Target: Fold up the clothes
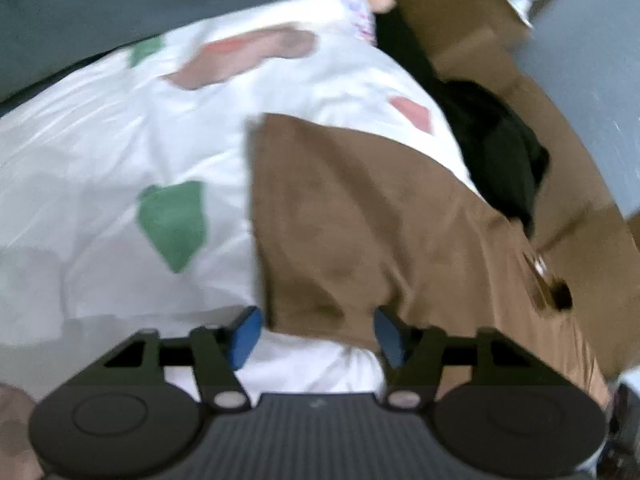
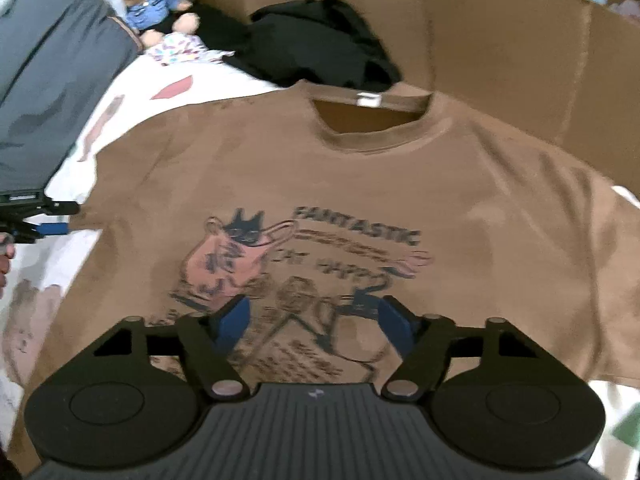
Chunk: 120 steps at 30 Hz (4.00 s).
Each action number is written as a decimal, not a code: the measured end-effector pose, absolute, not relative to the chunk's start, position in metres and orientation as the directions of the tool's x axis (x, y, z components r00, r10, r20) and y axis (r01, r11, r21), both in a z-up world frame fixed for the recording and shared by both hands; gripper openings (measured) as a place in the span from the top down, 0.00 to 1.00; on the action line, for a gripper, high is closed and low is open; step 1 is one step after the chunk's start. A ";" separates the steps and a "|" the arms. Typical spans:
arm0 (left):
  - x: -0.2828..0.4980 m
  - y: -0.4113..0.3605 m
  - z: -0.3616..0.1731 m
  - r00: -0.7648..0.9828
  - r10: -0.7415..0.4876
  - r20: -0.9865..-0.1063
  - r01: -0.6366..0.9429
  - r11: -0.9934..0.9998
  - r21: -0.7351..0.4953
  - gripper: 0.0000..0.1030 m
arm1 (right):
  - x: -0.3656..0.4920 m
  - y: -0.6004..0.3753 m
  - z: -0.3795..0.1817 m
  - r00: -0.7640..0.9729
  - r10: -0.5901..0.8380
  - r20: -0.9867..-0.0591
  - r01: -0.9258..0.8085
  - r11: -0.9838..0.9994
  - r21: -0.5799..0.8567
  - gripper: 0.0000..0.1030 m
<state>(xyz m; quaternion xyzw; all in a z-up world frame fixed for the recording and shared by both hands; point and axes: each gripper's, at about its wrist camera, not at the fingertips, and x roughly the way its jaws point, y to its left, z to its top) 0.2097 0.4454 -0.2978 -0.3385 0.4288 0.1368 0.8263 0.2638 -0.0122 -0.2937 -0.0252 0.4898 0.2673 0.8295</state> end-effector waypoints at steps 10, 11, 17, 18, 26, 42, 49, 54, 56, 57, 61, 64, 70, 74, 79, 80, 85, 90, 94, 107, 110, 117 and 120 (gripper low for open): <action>0.203 0.446 -0.309 0.615 -0.106 -0.781 -0.585 0.603 -0.542 0.54 | 0.265 0.018 -0.300 0.338 0.450 -0.827 -0.506 0.827 0.244 0.34; 0.203 0.446 -0.310 0.618 -0.102 -0.780 -0.594 0.589 -0.548 0.56 | 0.264 0.020 -0.300 0.336 0.453 -0.826 -0.508 0.825 0.245 0.34; 0.200 0.442 -0.313 0.617 -0.057 -0.785 -0.653 0.519 -0.551 0.60 | 0.261 0.023 -0.302 0.330 0.451 -0.829 -0.509 0.825 0.246 0.34; 0.200 0.441 -0.314 0.617 -0.054 -0.786 -0.655 0.519 -0.550 0.60 | 0.261 0.024 -0.302 0.330 0.450 -0.830 -0.507 0.826 0.246 0.34; 0.205 0.442 -0.318 0.600 -0.041 -0.799 -0.670 0.520 -0.530 0.59 | 0.261 0.037 -0.300 0.330 0.471 -0.818 -0.518 0.815 0.260 0.34; 0.201 0.458 -0.311 0.613 -0.025 -0.790 -0.653 0.546 -0.525 0.90 | 0.259 0.067 -0.299 0.320 0.492 -0.810 -0.536 0.799 0.273 0.34; 0.195 0.464 -0.310 0.645 -0.050 -0.763 -0.624 0.541 -0.563 0.91 | 0.267 0.103 -0.302 0.313 0.507 -0.803 -0.542 0.790 0.287 0.38; 0.190 0.466 -0.309 0.664 -0.063 -0.745 -0.609 0.533 -0.588 0.91 | 0.271 0.129 -0.302 0.316 0.511 -0.799 -0.543 0.788 0.290 0.40; 0.189 0.467 -0.308 0.673 -0.068 -0.737 -0.597 0.539 -0.594 0.91 | 0.273 0.135 -0.302 0.321 0.509 -0.799 -0.544 0.789 0.284 0.42; 0.189 0.467 -0.307 0.677 -0.071 -0.733 -0.589 0.544 -0.597 0.91 | 0.274 0.137 -0.303 0.322 0.508 -0.799 -0.546 0.789 0.282 0.45; 0.189 0.469 -0.306 0.691 -0.088 -0.717 -0.567 0.550 -0.614 0.91 | 0.278 0.142 -0.308 0.319 0.499 -0.806 -0.543 0.793 0.276 0.61; 0.187 0.468 -0.307 0.693 -0.097 -0.715 -0.563 0.548 -0.619 0.91 | 0.282 0.151 -0.314 0.292 0.520 -0.803 -0.543 0.781 0.308 0.72; 0.187 0.472 -0.304 0.712 -0.108 -0.694 -0.540 0.547 -0.639 0.91 | 0.280 0.183 -0.317 0.258 0.579 -0.773 -0.604 0.721 0.339 0.76; 0.187 0.475 -0.302 0.723 -0.122 -0.680 -0.527 0.540 -0.656 0.91 | 0.278 0.209 -0.319 0.224 0.611 -0.759 -0.626 0.687 0.369 0.80; 0.185 0.477 -0.302 0.739 -0.139 -0.659 -0.510 0.524 -0.682 0.91 | 0.274 0.234 -0.327 0.191 0.625 -0.757 -0.636 0.666 0.390 0.83; 0.184 0.477 -0.300 0.747 -0.142 -0.649 -0.501 0.522 -0.690 0.91 | 0.274 0.237 -0.330 0.188 0.622 -0.760 -0.634 0.668 0.390 0.83; 0.189 0.471 -0.292 0.768 -0.168 -0.617 -0.448 0.547 -0.707 0.92 | 0.275 0.249 -0.344 0.178 0.600 -0.780 -0.632 0.677 0.376 0.95; 0.197 0.460 -0.285 0.785 -0.208 -0.584 -0.391 0.565 -0.727 0.92 | 0.279 0.257 -0.356 0.167 0.577 -0.800 -0.617 0.693 0.372 0.97; 0.206 0.446 -0.281 0.780 -0.261 -0.569 -0.345 0.579 -0.739 0.92 | 0.279 0.262 -0.362 0.162 0.572 -0.804 -0.618 0.694 0.369 0.97; 0.217 0.409 -0.279 0.753 -0.321 -0.574 -0.276 0.637 -0.720 0.92 | 0.283 0.253 -0.354 0.171 0.584 -0.794 -0.594 0.704 0.390 0.81; 0.216 0.406 -0.278 0.749 -0.309 -0.585 -0.279 0.654 -0.703 0.92 | 0.279 0.239 -0.340 0.218 0.582 -0.784 -0.606 0.710 0.359 0.56; 0.219 0.390 -0.278 0.724 -0.297 -0.622 -0.277 0.701 -0.657 0.92 | 0.281 0.193 -0.329 0.252 0.539 -0.804 -0.593 0.743 0.312 0.55; 0.223 0.381 -0.279 0.715 -0.292 -0.635 -0.269 0.724 -0.636 0.92 | 0.283 0.181 -0.326 0.267 0.523 -0.810 -0.578 0.759 0.299 0.55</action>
